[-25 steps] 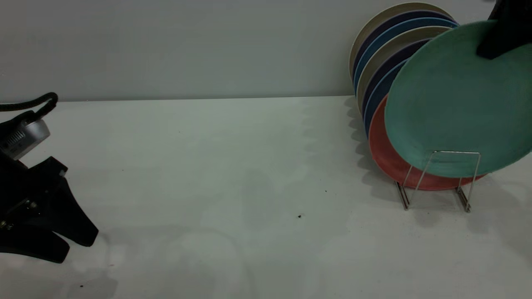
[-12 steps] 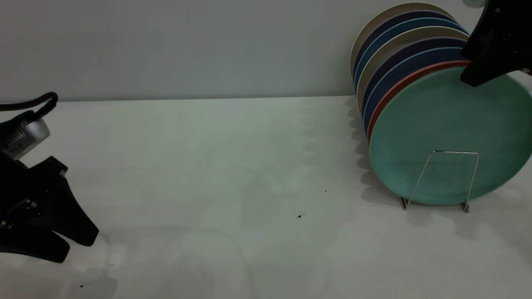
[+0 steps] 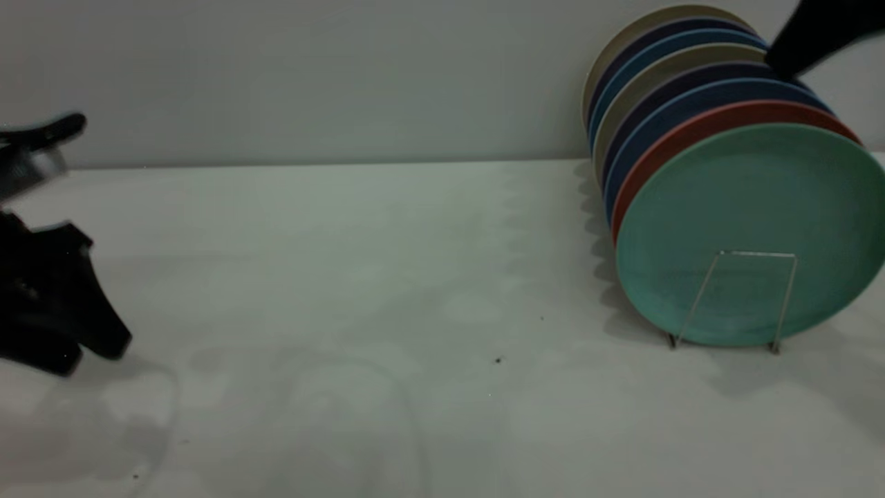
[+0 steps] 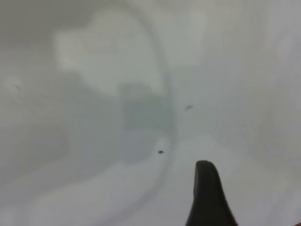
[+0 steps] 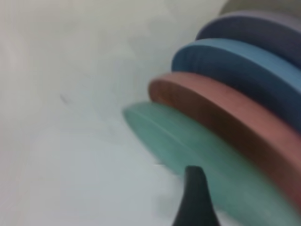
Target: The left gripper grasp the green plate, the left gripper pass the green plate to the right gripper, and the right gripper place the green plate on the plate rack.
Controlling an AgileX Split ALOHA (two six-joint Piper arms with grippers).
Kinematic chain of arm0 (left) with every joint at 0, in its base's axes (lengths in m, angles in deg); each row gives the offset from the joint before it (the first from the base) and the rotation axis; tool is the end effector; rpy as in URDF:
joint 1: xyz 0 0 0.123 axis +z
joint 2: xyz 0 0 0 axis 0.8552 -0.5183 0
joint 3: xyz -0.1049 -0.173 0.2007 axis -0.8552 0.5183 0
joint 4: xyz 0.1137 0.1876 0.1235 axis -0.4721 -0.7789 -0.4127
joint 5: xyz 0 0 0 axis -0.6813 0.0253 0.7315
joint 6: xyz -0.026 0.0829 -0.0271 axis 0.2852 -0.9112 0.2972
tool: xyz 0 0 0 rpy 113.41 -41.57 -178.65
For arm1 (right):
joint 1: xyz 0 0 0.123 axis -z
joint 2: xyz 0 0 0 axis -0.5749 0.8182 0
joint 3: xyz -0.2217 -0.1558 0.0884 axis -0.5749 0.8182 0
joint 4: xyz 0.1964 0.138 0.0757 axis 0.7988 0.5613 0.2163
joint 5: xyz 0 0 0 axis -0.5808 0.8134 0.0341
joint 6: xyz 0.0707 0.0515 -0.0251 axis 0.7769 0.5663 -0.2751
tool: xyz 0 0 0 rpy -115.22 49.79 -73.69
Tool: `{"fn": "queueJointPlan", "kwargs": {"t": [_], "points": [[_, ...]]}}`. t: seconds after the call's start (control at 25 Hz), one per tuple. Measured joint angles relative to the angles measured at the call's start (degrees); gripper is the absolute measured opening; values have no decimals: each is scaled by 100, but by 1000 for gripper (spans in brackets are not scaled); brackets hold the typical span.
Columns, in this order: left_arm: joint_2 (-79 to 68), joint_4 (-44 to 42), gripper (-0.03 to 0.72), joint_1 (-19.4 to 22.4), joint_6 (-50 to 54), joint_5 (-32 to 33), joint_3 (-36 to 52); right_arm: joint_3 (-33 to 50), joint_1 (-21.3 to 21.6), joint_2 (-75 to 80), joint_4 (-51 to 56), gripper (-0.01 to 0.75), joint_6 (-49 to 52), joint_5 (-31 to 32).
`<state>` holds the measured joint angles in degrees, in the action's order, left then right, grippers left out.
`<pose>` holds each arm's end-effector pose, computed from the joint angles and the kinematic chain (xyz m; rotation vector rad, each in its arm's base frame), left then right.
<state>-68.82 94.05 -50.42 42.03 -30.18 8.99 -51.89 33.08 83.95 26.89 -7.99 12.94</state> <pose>0.2979 0.0112 0.1121 -0.0057 2.8776 -0.4885 0.3483 0.0413 0.2660 -0.7026 2.4113 0.2570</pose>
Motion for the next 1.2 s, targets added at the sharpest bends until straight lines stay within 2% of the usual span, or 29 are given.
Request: {"fn": "queueJointPlan", "kwargs": {"t": [0.16,0.36,0.52,0.72,1.2], "points": [[418,-1211,508,0,896,632,-432,0,0,-392,-543,571,2801,883],[1303,-2788,508,0,2280,1620,-908,0,0,-890,-2018,525,3857,2473],[2337,-3255,508,0,2742,2332,-930,0,7,-1462,-2624,480,4221,2833],[3881,-3278,508,0,2806,3214,-780,441,7,-2654,-2496,459,4197,2872],[8493,-3282,508,0,3740,3397,625,2607,7,-6200,-2428,459,3887,2964]]}}
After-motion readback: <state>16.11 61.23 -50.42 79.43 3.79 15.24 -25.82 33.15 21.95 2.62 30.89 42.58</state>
